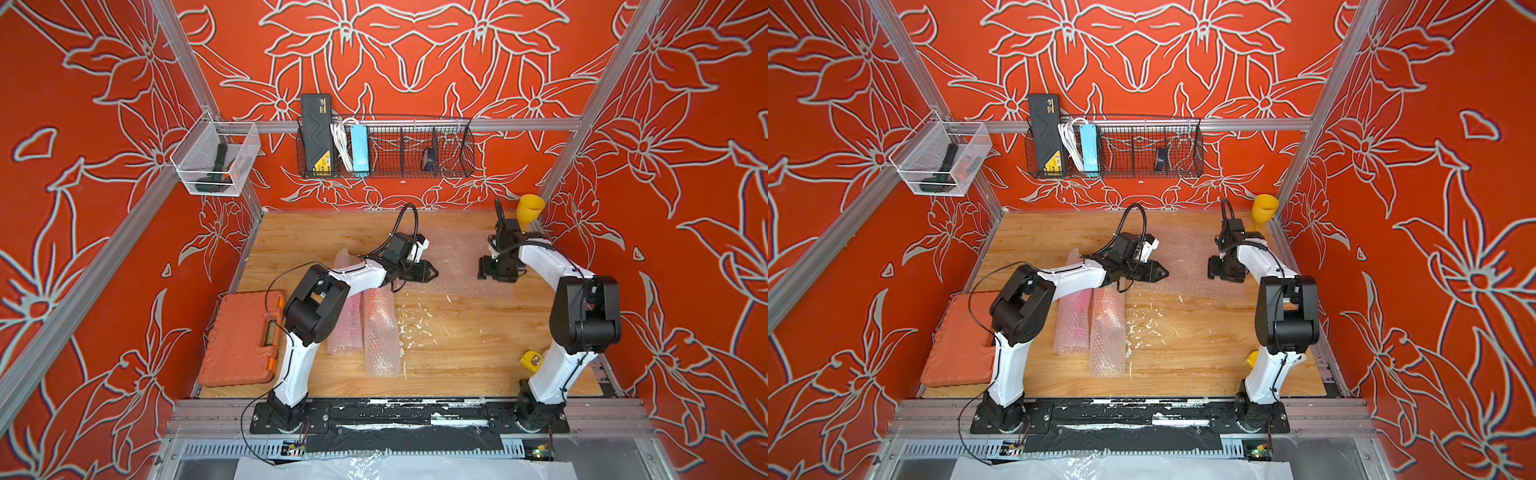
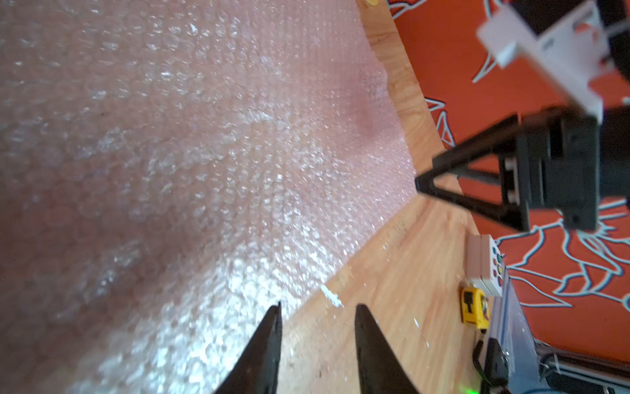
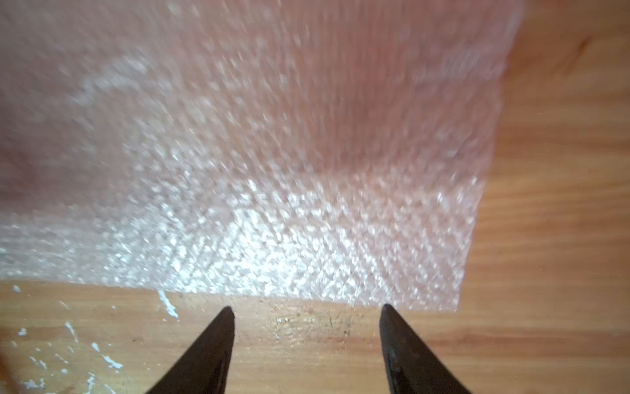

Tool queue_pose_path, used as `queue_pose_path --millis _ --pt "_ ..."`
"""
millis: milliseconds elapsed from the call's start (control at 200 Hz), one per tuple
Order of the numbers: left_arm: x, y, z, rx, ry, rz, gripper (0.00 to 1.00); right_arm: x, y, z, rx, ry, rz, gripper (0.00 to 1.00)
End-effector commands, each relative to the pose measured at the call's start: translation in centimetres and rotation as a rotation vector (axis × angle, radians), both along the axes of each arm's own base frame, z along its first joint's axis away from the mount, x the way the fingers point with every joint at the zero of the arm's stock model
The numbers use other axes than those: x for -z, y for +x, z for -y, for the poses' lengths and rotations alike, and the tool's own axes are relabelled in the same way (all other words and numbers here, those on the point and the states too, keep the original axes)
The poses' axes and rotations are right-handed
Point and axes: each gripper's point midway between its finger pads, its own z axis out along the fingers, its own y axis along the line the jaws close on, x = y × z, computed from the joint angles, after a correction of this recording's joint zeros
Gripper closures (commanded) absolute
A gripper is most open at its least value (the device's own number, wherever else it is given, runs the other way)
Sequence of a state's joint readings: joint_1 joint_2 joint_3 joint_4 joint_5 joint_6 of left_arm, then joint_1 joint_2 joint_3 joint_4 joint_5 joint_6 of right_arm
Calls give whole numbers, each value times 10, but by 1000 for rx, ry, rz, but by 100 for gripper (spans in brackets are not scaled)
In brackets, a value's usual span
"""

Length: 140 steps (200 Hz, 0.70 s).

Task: Unpack wine glasses from bubble wrap
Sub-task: Move the bubble wrap to the center of the board.

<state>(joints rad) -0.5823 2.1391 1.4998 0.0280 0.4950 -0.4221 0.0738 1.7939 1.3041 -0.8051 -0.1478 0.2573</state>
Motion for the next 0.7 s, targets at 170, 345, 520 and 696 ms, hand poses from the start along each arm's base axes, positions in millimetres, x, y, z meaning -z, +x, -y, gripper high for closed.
queue_pose_path --millis 170,345,520,696 --pt "12 19 7 -8 57 -1 64 -2 -46 -15 21 87 -50 32" --pt "28 28 13 -2 71 -27 64 19 -51 -10 15 56 -79 32" --pt "25 25 11 3 67 -24 64 28 -26 -9 25 44 -47 32" --pt "23 23 6 3 82 -17 64 38 0 -1 16 1 -36 32"
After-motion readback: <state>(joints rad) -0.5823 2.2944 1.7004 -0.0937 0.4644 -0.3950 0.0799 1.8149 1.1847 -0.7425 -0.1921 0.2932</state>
